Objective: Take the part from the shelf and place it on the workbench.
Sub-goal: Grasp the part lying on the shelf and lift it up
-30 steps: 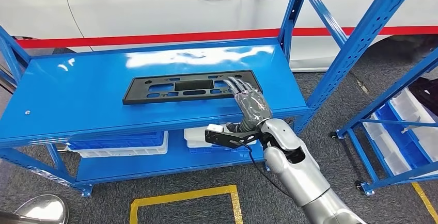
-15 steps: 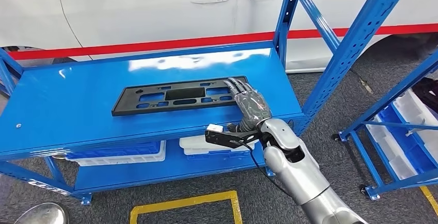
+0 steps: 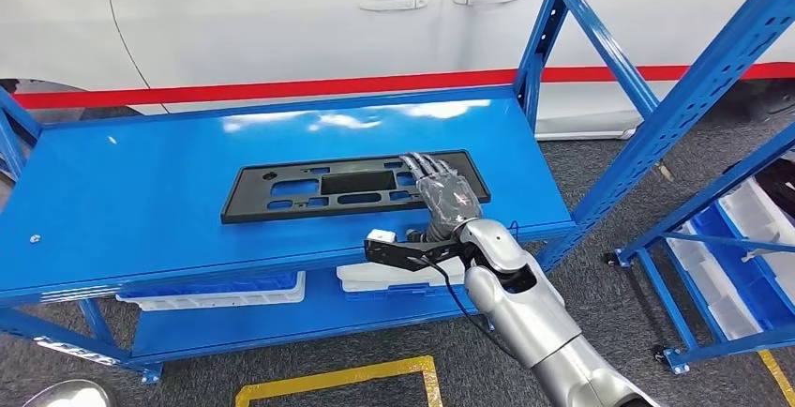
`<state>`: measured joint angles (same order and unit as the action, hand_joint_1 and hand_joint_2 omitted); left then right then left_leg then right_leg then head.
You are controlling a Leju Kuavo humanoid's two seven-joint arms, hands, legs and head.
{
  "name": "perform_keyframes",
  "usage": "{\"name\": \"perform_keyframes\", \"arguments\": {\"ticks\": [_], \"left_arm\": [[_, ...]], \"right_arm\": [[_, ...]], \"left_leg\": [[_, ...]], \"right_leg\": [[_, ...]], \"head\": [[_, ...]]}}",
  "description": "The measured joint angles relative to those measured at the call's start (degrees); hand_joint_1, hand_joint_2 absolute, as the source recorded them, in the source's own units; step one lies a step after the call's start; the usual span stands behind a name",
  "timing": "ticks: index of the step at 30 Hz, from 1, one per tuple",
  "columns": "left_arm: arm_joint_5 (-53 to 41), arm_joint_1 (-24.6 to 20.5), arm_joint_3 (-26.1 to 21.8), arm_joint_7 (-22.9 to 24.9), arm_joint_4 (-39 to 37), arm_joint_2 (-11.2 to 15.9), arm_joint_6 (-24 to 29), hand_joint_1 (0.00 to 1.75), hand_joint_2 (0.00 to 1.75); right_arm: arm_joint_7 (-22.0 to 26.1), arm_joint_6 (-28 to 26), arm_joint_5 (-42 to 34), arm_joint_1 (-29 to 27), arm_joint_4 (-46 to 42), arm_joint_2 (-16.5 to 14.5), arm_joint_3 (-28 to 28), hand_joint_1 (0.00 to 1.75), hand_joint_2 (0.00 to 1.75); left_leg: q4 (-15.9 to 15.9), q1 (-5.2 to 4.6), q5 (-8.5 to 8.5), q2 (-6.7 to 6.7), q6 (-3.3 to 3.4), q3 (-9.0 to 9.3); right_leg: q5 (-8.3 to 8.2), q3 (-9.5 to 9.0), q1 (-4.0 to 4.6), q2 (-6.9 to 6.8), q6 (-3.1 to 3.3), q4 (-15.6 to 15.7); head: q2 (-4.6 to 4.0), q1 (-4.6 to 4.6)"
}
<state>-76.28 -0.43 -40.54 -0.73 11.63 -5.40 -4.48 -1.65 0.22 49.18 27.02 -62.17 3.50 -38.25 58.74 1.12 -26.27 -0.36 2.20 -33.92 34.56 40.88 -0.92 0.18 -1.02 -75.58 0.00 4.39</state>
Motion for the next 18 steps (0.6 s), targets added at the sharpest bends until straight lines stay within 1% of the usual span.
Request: {"name": "perform_keyframes", "arguments": {"ticks": [1, 2, 3, 4, 5, 6, 7, 9, 10, 11, 12, 13, 14, 15, 16, 17, 18], "left_arm": [[0.00, 0.01, 0.00, -0.01, 0.00, 0.00, -0.01, 0.00, 0.00], [0.00, 0.04, 0.00, -0.02, 0.00, 0.00, -0.02, 0.00, 0.00], [0.00, 0.12, 0.00, -0.04, -0.01, -0.04, -0.03, 0.00, 0.00], [0.00, 0.14, 0.00, -0.08, -0.04, -0.15, -0.07, 0.00, 0.00], [0.00, 0.14, 0.00, -0.10, -0.08, -0.23, -0.10, 0.00, 0.00], [0.00, 0.12, 0.00, -0.13, -0.11, -0.33, -0.13, 0.00, 0.00], [0.00, 0.06, 0.00, -0.15, -0.13, -0.38, -0.16, 0.00, 0.00], [0.00, -0.02, 0.00, -0.15, -0.14, -0.38, -0.18, 0.00, 0.00], [0.00, -0.06, 0.00, -0.15, -0.15, -0.40, -0.18, 0.00, 0.00], [0.00, -0.10, 0.00, -0.15, -0.15, -0.42, -0.17, 0.00, 0.00], [0.00, -0.10, 0.00, -0.16, -0.16, -0.43, -0.17, 0.00, 0.00], [0.00, -0.11, 0.00, -0.16, -0.16, -0.41, -0.15, 0.00, 0.00], [-0.01, -0.10, 0.00, -0.17, -0.15, -0.38, -0.14, 0.00, 0.00], [-0.03, -0.06, 0.00, -0.17, -0.16, -0.35, -0.13, 0.00, 0.00], [-0.06, 0.01, 0.00, -0.17, -0.16, -0.33, -0.11, 0.00, 0.00], [-0.10, 0.08, 0.00, -0.18, -0.16, -0.32, -0.12, 0.00, 0.00], [-0.14, 0.14, 0.00, -0.21, -0.16, -0.31, -0.13, 0.00, 0.00]], "right_arm": [[-0.01, -0.01, 0.04, -0.05, 0.51, -0.08, -0.02, 0.00, 1.75], [-0.01, -0.02, 0.10, 0.00, 0.98, -0.15, -0.02, 0.00, 1.75], [-0.01, -0.05, 0.22, 0.15, 1.47, -0.20, -0.02, 0.00, 1.75], [-0.01, -0.10, 0.36, 0.35, 1.98, -0.25, -0.02, 0.00, 1.75], [-0.01, -0.16, 0.50, 0.54, 2.49, -0.33, -0.03, 0.00, 1.75], [-0.01, -0.24, 0.63, 0.68, 2.94, -0.43, -0.03, 0.00, 1.75], [0.00, -0.30, 0.75, 0.77, 3.33, -0.55, -0.04, 0.00, 1.75], [0.01, -0.37, 0.91, 0.84, 3.90, -0.85, -0.04, 0.00, 1.75], [0.01, -0.42, 0.98, 0.91, 4.18, -1.00, -0.04, 0.00, 1.75], [0.01, -0.47, 1.06, 1.03, 4.44, -1.18, -0.05, 0.00, 1.75], [-0.01, -0.52, 1.20, 1.14, 4.72, -1.35, -0.05, 0.00, 1.75], [-0.05, -0.58, 1.42, 1.24, 5.03, -1.47, -0.07, 0.00, 1.75], [-0.14, -0.63, 1.73, 1.29, 5.38, -1.57, -0.11, 0.00, 1.75], [-0.32, -0.74, 2.17, 1.29, 5.81, -1.62, -0.15, 0.00, 1.75], [-0.62, -0.95, 2.71, 1.30, 6.30, -1.66, -0.20, 0.00, 1.75], [-1.00, -1.26, 3.31, 1.34, 6.87, -1.68, -0.23, 0.00, 1.75], [-1.46, -1.65, 3.98, 1.45, 7.54, -1.70, -0.24, 0.00, 1.75]], "left_leg": [[0.00, -0.06, -0.30, -0.09, 0.00, 0.40], [0.00, -0.13, -0.64, -0.16, -0.05, 0.94], [-0.01, -0.15, -1.01, -0.20, -0.17, 1.42], [0.01, -0.26, -1.36, -0.20, -0.36, 1.78], [0.05, -0.31, -1.59, -0.20, -0.59, 1.91], [0.05, -0.29, -1.73, -0.17, -0.84, 1.84], [-0.02, -0.30, -1.78, -0.12, -1.12, 1.80], [-0.08, -0.27, -2.08, 0.01, -1.68, 1.95], [0.67, -0.30, -2.62, 0.06, -1.95, 1.77], [2.59, -0.32, -3.61, 0.08, -2.18, 0.92], [5.64, -0.24, -4.93, 0.08, -2.38, -0.67], [9.38, -0.23, -6.25, 0.09, -2.58, -2.80], [12.88, -0.21, -7.14, 0.09, -2.77, -5.00], [14.92, -0.19, -7.02, 0.09, -2.92, -6.56], [14.96, -0.13, -5.81, 0.10, -3.01, -7.15], [12.78, -0.07, -3.59, 0.12, -3.03, -6.63], [9.01, 0.00, -0.99, 0.13, -2.96, -5.29]], "right_leg": [[-1.54, 0.50, 0.03, 0.00, 0.17, 0.45], [-4.06, -0.12, 0.09, 0.00, 0.45, 3.08], [-6.73, -1.43, 0.26, -0.02, 0.90, 6.97], [-8.61, -2.73, 0.53, -0.06, 1.36, 10.38], [-9.49, -3.89, 0.82, -0.11, 1.76, 13.14], [-9.51, -4.49, 1.08, -0.13, 2.05, 14.59], [-9.11, -4.75, 1.24, -0.09, 2.19, 15.06], [-8.86, -5.33, 0.95, 0.07, 2.42, 16.04], [-8.86, -5.78, 0.71, 0.09, 2.63, 16.52], [-8.84, -6.28, 0.49, 0.06, 2.85, 16.96], [-8.74, -6.71, 0.41, 0.00, 3.06, 17.19], [-8.57, -6.98, 0.40, -0.06, 3.25, 17.26], [-8.36, -7.20, 0.43, -0.08, 3.33, 17.23], [-8.09, -7.47, 0.43, -0.08, 3.36, 17.16], [-7.78, -7.79, 0.43, -0.03, 3.33, 17.07], [-7.42, -8.20, 0.42, 0.03, 3.25, 16.96], [-7.02, -8.65, 0.40, 0.09, 3.13, 16.84]], "head": [[0.00, 0.00], [0.00, 0.00], [0.00, 0.01], [0.00, -0.04], [0.00, -0.04], [0.00, -0.07], [0.00, -0.09], [0.00, -0.08], [0.00, -0.13], [0.00, -0.18], [0.00, -0.22], [0.00, -0.27], [0.00, -0.26], [0.00, -0.27], [0.00, -0.27], [0.00, -0.28], [0.00, -0.27]]}}
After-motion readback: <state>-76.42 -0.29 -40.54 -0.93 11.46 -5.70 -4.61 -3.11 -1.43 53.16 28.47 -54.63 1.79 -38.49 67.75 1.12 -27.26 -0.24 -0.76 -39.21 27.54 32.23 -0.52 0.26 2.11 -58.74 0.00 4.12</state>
